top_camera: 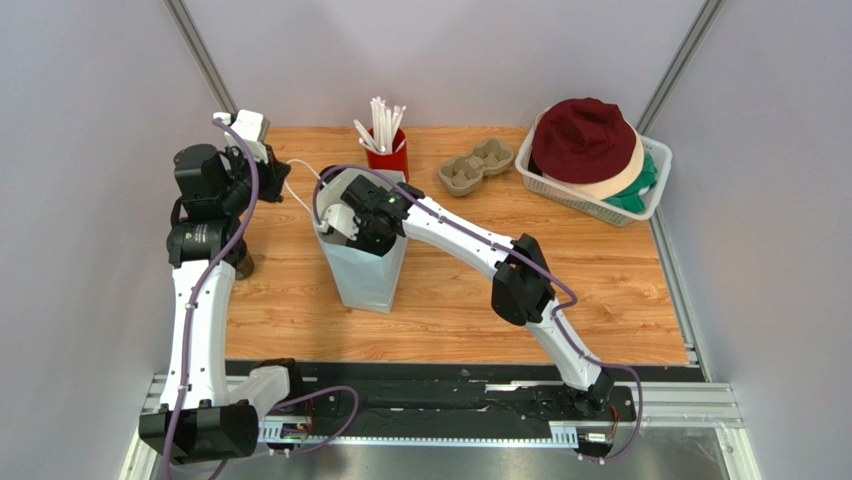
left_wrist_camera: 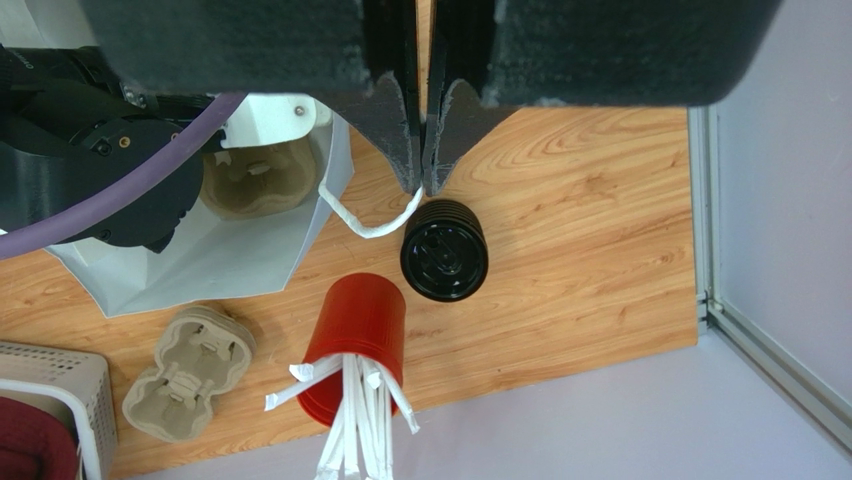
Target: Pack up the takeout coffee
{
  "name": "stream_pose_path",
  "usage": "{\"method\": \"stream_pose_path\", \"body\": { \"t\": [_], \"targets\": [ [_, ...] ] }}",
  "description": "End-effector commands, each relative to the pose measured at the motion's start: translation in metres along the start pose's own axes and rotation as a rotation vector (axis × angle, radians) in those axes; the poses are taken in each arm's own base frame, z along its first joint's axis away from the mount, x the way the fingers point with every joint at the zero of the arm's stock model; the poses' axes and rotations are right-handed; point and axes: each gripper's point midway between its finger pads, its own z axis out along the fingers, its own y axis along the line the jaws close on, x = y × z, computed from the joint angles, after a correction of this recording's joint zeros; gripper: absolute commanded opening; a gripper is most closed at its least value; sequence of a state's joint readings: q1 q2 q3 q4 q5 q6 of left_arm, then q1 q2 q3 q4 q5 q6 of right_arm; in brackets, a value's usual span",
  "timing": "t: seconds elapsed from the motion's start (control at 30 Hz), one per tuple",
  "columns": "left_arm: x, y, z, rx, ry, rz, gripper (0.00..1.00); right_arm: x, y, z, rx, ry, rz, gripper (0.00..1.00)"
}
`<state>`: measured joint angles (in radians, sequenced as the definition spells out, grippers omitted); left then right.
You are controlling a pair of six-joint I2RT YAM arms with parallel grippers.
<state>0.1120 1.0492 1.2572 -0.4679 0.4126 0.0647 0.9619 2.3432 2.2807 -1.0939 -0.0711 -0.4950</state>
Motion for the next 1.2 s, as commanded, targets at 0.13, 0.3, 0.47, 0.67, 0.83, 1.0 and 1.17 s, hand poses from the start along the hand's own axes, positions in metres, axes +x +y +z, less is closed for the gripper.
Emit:
{"method": "stream_pose_path", "body": {
  "t": [0.13,0.3,0.47,0.67,0.83,1.0,1.17],
  "targets": [
    [-0.021,0.000,-0.004,0.000,-0.083,0.023,0.04,0.005,-0.001,-0.004,0.024,0.050,-0.054,0.30],
    [-0.019,-0.001,-0.003,0.006,-0.076,0.017,0.04,-0.005,-0.006,-0.014,0.046,0.016,-0.059,0.49],
    [-0.018,-0.002,-0.002,0.011,-0.075,0.012,0.04,-0.014,-0.010,-0.023,0.065,-0.012,-0.065,0.60],
    [-0.017,-0.002,-0.001,0.014,-0.070,0.012,0.04,-0.026,-0.013,-0.035,0.090,-0.063,-0.065,0.71],
    [-0.012,-0.002,0.002,0.022,-0.057,0.003,0.04,-0.048,-0.024,-0.065,0.151,-0.159,-0.061,0.82],
    [-0.011,-0.002,0.003,0.026,-0.050,0.000,0.04,-0.064,-0.036,-0.097,0.229,-0.238,-0.033,0.93],
    [-0.011,-0.003,0.003,0.032,-0.050,0.001,0.05,-0.083,-0.046,-0.135,0.303,-0.347,-0.001,0.94]
  ]
}}
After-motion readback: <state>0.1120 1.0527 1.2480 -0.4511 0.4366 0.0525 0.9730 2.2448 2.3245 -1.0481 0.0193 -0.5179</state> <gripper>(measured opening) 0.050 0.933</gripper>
